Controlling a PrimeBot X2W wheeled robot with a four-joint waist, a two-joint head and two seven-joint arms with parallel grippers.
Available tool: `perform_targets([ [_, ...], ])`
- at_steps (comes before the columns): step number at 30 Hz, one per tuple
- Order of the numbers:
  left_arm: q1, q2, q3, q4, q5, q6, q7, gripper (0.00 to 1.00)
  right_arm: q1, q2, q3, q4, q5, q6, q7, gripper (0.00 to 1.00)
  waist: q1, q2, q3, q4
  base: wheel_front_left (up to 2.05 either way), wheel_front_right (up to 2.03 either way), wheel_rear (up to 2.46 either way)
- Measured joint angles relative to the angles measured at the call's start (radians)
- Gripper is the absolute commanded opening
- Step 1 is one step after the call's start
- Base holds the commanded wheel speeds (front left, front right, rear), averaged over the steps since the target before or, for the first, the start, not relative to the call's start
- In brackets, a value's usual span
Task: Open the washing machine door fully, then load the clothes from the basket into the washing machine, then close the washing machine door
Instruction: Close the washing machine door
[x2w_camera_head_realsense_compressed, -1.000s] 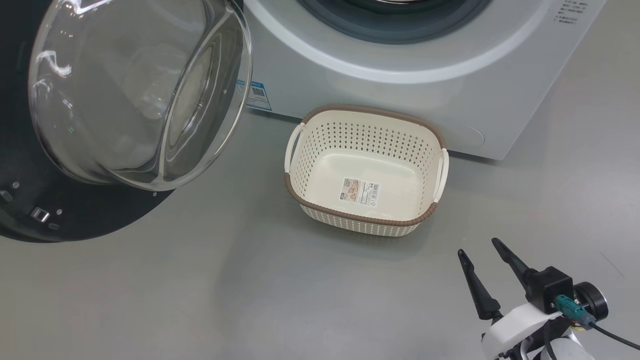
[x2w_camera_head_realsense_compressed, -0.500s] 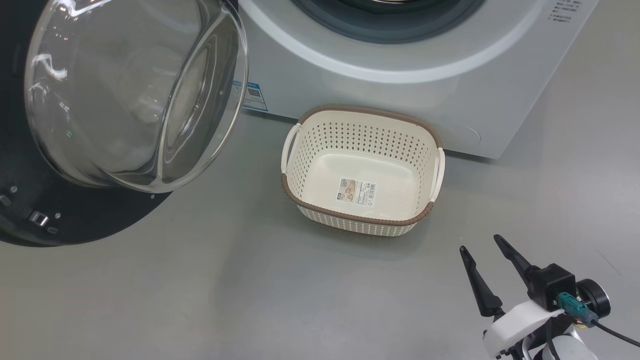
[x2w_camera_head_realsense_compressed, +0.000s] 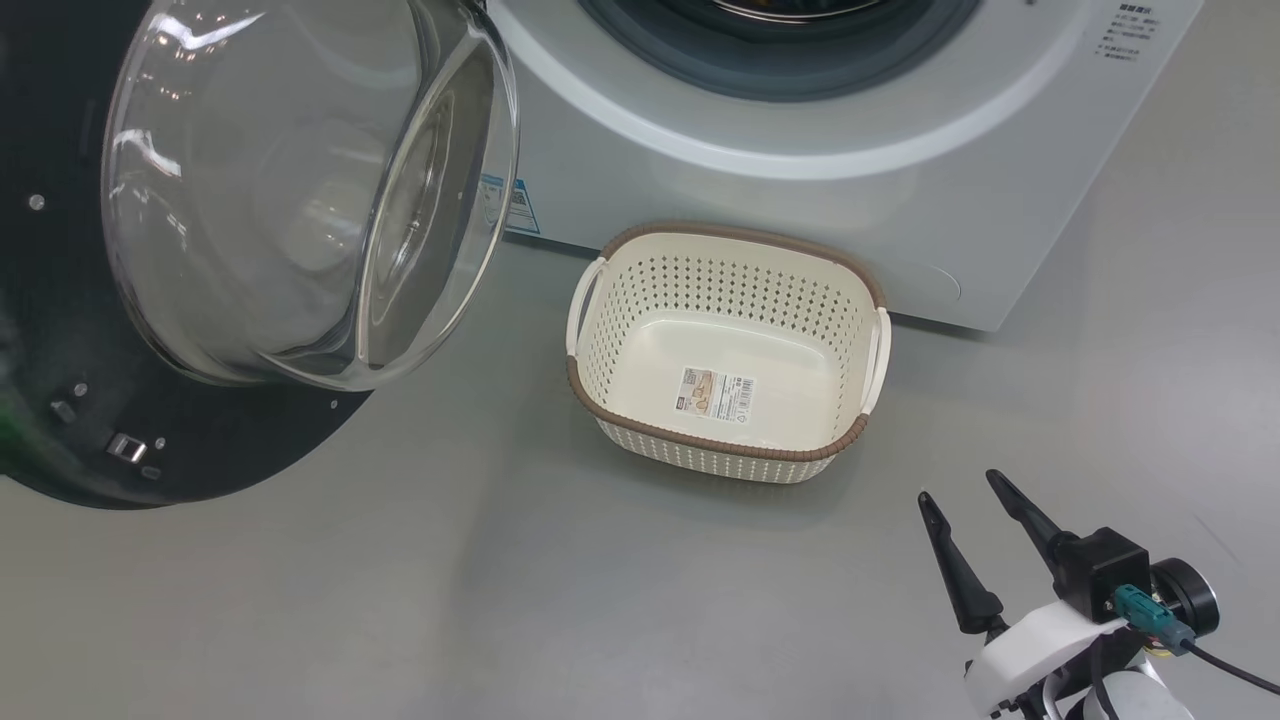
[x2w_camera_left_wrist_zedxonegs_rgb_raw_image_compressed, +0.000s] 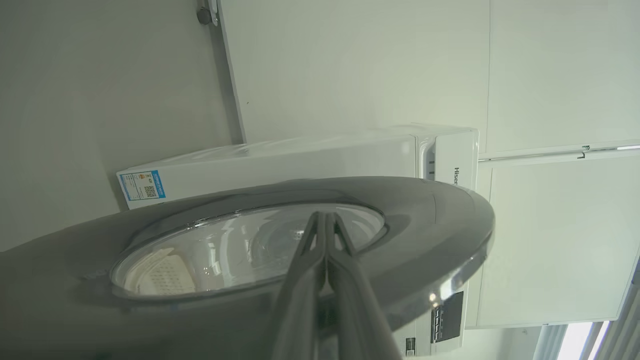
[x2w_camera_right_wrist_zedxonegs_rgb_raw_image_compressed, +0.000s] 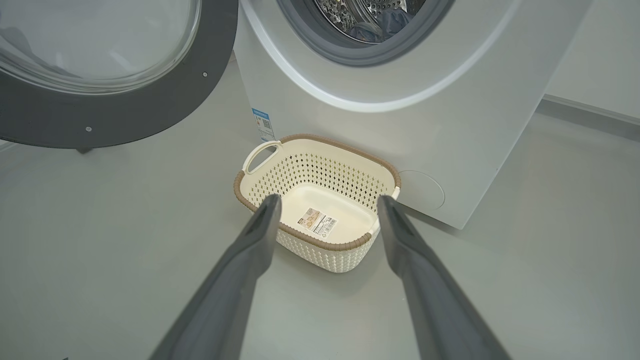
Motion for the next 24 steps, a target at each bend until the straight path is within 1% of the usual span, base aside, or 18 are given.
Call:
perform_targets([
  [9, 0.03, 0.001, -0.052, -0.045, 0.0, -0.005, 0.093, 0.0, 0.0, 0.013, -0.001, 0.002, 0.001, 0.0, 0.0, 1.0, 0.0, 0.0, -0.019, 0.006, 0.0, 0.0, 0.0],
  [15, 0.051, -0.002, -0.061, -0.088, -0.003, -0.005, 0.135, 0.0, 0.001, 0.035, 0.004, 0.002, 0.004, 0.0, 0.0, 1.0, 0.0, 0.0, -0.037, 0.007, 0.0, 0.0, 0.0],
  [20, 0.055, -0.014, -0.061, -0.143, -0.034, -0.005, 0.156, 0.0, 0.001, 0.049, 0.005, 0.002, 0.007, 0.0, 0.0, 1.0, 0.0, 0.0, -0.047, 0.004, 0.0, 0.0, 0.0],
  [24, 0.064, -0.03, -0.067, -0.166, -0.034, -0.005, 0.166, 0.0, 0.001, 0.054, 0.007, 0.003, 0.009, 0.0, 0.0, 1.0, 0.0, 0.0, -0.052, -0.001, 0.0, 0.0, 0.0],
])
